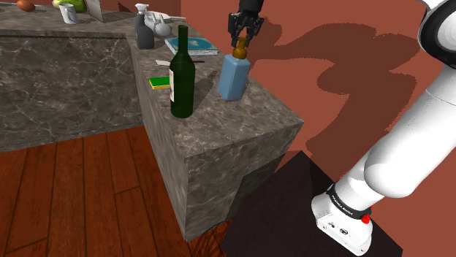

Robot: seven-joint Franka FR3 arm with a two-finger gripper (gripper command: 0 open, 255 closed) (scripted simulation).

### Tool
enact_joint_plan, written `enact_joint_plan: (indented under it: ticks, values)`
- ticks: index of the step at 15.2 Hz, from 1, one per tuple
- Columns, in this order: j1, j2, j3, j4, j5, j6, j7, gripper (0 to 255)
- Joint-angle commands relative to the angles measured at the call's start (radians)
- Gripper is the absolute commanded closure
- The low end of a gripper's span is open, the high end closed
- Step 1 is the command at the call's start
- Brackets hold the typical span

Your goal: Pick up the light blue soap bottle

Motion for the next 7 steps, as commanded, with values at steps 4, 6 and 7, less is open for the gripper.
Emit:
enact_joint_plan:
  ticks: [4,6,7]
  values:
    - [0.002,0.017,0.002,0.090,-0.002,-0.073,0.003,255]
    - [0.003,0.022,0.002,0.113,-0.002,-0.091,0.003,255]
    - [0.003,0.022,0.002,0.113,-0.002,-0.091,0.003,255]
